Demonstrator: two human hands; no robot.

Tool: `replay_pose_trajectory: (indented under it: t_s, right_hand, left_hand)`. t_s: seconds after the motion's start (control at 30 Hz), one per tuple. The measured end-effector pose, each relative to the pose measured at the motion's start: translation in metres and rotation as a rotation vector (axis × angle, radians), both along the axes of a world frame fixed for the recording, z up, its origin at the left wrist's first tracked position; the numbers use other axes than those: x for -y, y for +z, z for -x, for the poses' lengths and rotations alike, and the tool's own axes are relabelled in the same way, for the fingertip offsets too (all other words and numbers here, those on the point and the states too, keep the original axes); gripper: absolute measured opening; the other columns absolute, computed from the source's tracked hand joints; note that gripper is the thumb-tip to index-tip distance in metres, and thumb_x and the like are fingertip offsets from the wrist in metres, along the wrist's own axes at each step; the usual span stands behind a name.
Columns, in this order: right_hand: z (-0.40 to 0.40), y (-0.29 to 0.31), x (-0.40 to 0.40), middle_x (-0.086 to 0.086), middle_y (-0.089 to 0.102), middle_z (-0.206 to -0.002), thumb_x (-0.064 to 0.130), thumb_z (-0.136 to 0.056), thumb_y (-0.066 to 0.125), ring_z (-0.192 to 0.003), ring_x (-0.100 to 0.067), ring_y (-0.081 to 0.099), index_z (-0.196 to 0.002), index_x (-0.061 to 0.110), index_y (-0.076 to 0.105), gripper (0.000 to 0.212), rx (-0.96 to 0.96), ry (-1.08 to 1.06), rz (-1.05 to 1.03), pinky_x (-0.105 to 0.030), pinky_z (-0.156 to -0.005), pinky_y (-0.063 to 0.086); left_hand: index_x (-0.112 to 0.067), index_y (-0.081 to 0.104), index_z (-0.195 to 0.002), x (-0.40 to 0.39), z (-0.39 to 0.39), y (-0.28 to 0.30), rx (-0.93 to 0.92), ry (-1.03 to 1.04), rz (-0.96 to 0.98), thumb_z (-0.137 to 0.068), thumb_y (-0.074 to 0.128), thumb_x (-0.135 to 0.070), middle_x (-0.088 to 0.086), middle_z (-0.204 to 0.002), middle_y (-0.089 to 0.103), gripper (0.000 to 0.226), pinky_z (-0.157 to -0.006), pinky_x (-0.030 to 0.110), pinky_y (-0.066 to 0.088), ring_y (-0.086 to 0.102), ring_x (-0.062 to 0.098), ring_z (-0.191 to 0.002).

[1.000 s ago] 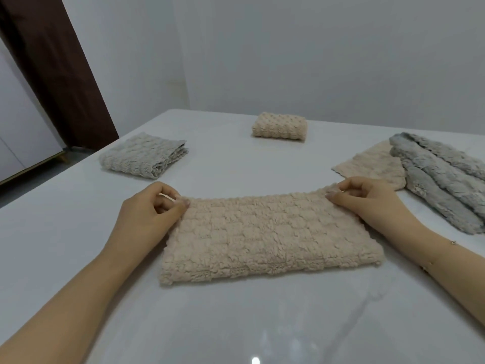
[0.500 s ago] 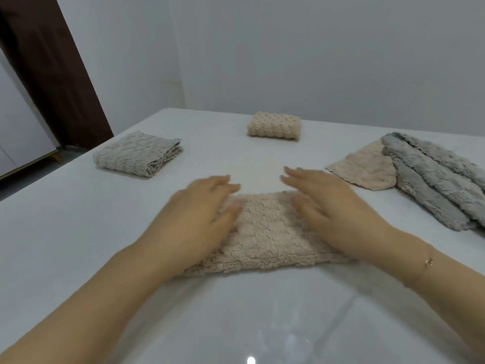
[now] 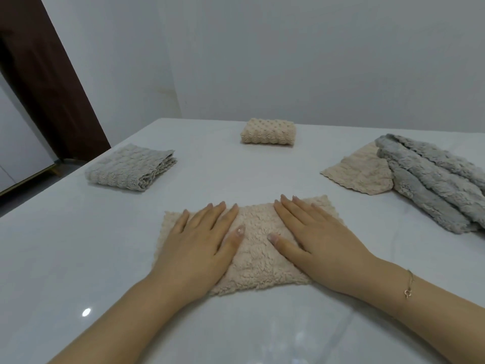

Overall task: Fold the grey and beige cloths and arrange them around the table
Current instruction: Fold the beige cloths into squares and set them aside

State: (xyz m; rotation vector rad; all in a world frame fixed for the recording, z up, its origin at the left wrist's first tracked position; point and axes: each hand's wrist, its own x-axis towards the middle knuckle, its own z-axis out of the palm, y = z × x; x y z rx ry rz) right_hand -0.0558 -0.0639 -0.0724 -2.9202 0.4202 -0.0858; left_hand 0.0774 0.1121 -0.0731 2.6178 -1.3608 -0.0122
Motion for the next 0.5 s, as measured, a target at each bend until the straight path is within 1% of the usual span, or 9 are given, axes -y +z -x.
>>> replay_pose_trajectory:
  t_s: [0.07,0.17,0.23,0.27,0.33,0.37,0.43,0.47,0.5]
  right_hand:
    - [0.0,0.002,0.002,0.013,-0.007,-0.159,0.063,-0.092,0.015,-0.144,-0.002,-0.012,-0.152,0.028,-0.002,0.072,-0.007,0.001,-0.006,-0.028,-0.119,-0.006]
    - [0.0,0.005,0.012,0.013,0.004,-0.159,0.06,-0.093,0.016,-0.145,-0.003,-0.002,-0.152,0.027,0.009,0.068,0.01,0.009,-0.044,-0.026,-0.118,-0.004]
    - [-0.001,0.009,0.024,0.011,0.027,-0.154,0.051,-0.097,0.022,-0.143,-0.005,0.018,-0.148,0.025,0.031,0.057,0.098,0.007,-0.113,-0.029,-0.117,0.003]
    - [-0.001,0.01,0.031,0.011,0.042,-0.146,0.047,-0.099,0.025,-0.138,-0.007,0.031,-0.14,0.023,0.045,0.051,0.158,0.001,-0.138,-0.033,-0.117,0.008]
    - [-0.001,0.012,0.047,0.008,0.063,-0.121,0.042,-0.099,0.031,-0.117,-0.013,0.053,-0.118,0.018,0.063,0.044,0.296,-0.03,-0.169,-0.04,-0.11,0.027]
    - [0.0,0.013,0.055,0.006,0.065,-0.112,0.04,-0.098,0.038,-0.108,-0.014,0.056,-0.112,0.017,0.066,0.039,0.338,-0.064,-0.199,-0.04,-0.103,0.035]
    - [0.002,0.015,0.065,0.004,0.061,-0.107,0.033,-0.095,0.052,-0.102,-0.013,0.056,-0.11,0.019,0.067,0.025,0.339,-0.134,-0.299,-0.032,-0.094,0.04]
    - [0.003,0.015,0.068,0.002,0.059,-0.105,0.03,-0.092,0.057,-0.1,-0.013,0.055,-0.107,0.02,0.068,0.02,0.337,-0.152,-0.339,-0.028,-0.09,0.039]
    - [0.003,0.015,0.069,0.0,0.058,-0.103,0.028,-0.09,0.061,-0.098,-0.013,0.055,-0.101,0.021,0.069,0.015,0.345,-0.166,-0.365,-0.027,-0.088,0.038]
  left_hand:
    - [-0.041,0.001,-0.148,-0.003,-0.009,0.001,-0.019,0.028,0.003,-0.073,-0.016,-0.065,-0.022,-0.157,0.002,0.081,-0.118,0.03,-0.006,-0.003,-0.001,-0.144]
    - [-0.038,0.001,-0.15,-0.004,-0.012,0.002,-0.053,0.03,-0.035,-0.091,0.0,-0.062,-0.019,-0.158,-0.002,0.063,-0.118,0.03,-0.007,-0.008,-0.001,-0.144]
    - [-0.037,0.002,-0.15,-0.004,-0.01,0.002,-0.064,0.02,-0.044,-0.096,0.008,-0.054,-0.019,-0.158,-0.003,0.057,-0.118,0.029,-0.009,-0.009,-0.001,-0.143]
    - [-0.038,0.005,-0.15,-0.004,-0.009,0.002,-0.071,0.016,-0.03,-0.096,0.011,-0.053,-0.019,-0.157,-0.001,0.056,-0.118,0.029,-0.008,-0.007,-0.001,-0.144]
    - [-0.038,0.024,-0.147,-0.005,-0.014,0.003,-0.092,0.019,0.055,-0.098,0.018,-0.053,-0.019,-0.155,0.017,0.052,-0.119,0.03,0.004,0.01,0.002,-0.144]
    - [-0.036,0.04,-0.14,-0.006,-0.018,0.005,-0.103,0.023,0.133,-0.097,0.022,-0.054,-0.018,-0.149,0.034,0.05,-0.116,0.033,0.016,0.026,0.007,-0.14]
    - [-0.028,0.065,-0.11,-0.005,-0.031,0.01,-0.124,0.035,0.302,-0.093,0.029,-0.053,-0.011,-0.116,0.062,0.047,-0.098,0.039,0.041,0.053,0.014,-0.111]
    - [-0.024,0.067,-0.097,-0.005,-0.036,0.012,-0.147,0.049,0.36,-0.094,0.035,-0.051,-0.008,-0.1,0.064,0.042,-0.089,0.04,0.045,0.057,0.012,-0.097]
    - [-0.024,0.067,-0.09,-0.004,-0.04,0.013,-0.175,0.061,0.4,-0.094,0.043,-0.046,-0.008,-0.092,0.062,0.033,-0.084,0.038,0.046,0.057,0.008,-0.089]
